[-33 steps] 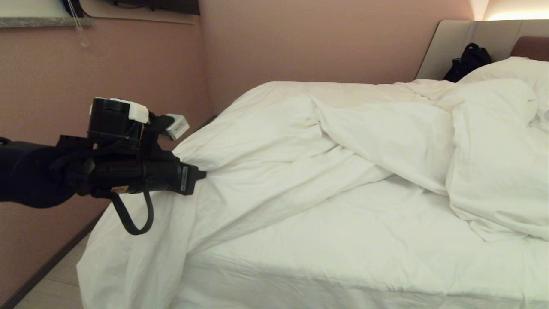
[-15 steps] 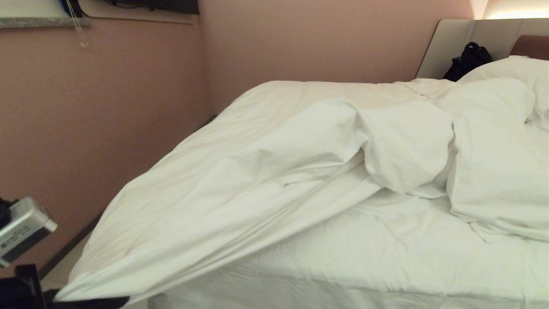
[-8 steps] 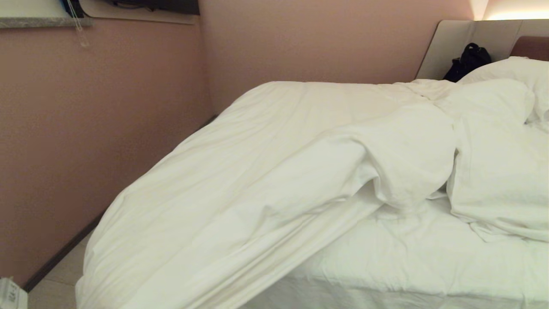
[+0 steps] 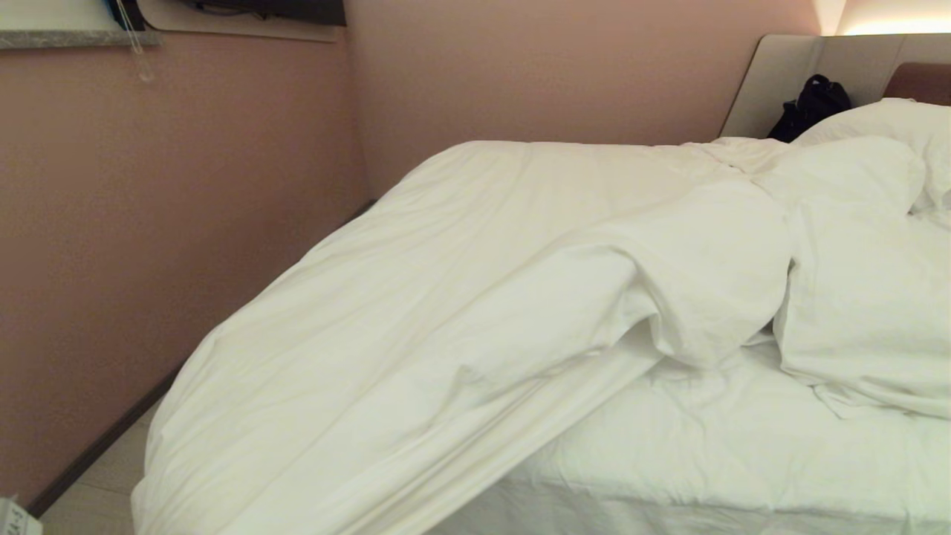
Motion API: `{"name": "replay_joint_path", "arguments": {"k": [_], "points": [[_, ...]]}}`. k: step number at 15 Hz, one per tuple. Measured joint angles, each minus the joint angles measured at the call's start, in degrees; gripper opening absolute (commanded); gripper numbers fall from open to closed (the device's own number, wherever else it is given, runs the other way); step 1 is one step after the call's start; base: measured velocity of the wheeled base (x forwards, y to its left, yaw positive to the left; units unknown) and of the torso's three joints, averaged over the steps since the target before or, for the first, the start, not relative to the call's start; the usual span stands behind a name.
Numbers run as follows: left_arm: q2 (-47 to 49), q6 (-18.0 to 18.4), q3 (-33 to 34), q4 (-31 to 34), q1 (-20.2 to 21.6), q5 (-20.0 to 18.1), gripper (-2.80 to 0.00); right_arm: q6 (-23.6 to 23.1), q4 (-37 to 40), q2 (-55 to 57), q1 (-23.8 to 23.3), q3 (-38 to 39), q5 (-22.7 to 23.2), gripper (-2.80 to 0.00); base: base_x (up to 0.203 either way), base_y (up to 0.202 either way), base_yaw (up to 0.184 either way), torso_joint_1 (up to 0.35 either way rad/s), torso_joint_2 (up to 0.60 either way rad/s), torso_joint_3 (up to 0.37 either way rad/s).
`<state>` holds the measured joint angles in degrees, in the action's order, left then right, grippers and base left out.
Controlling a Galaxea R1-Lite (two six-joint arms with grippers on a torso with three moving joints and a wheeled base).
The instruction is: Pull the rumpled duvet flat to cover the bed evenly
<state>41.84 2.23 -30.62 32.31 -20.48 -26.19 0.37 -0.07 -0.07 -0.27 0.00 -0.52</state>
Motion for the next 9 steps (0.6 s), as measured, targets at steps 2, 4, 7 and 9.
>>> {"name": "replay_joint_path", "arguments": {"k": [2,4,7,9], "points": [[0.0,-0.5,-0.1,0.7,0.0,0.4,0.00,0.0,0.0,0.0,0.0,0.0,0.0,-2.80,0.000,0.000,0.000,0.000,0.00,0.000],[0.0,-1.8,-0.9,0.1,0.1,1.3,0.00,0.0,0.1,0.0,0.0,0.0,0.0,-2.80,0.000,0.000,0.000,0.000,0.00,0.000],[-0.3,-3.8,-2.4,0.2,0.1,5.5,0.00,0.0,0.0,0.0,0.0,0.0,0.0,-2.80,0.000,0.000,0.000,0.000,0.00,0.000],[-1.4,-5.9,-3.5,0.3,0.1,7.4,0.00,0.0,0.0,0.0,0.0,0.0,0.0,-2.80,0.000,0.000,0.000,0.000,0.00,0.000]]}}
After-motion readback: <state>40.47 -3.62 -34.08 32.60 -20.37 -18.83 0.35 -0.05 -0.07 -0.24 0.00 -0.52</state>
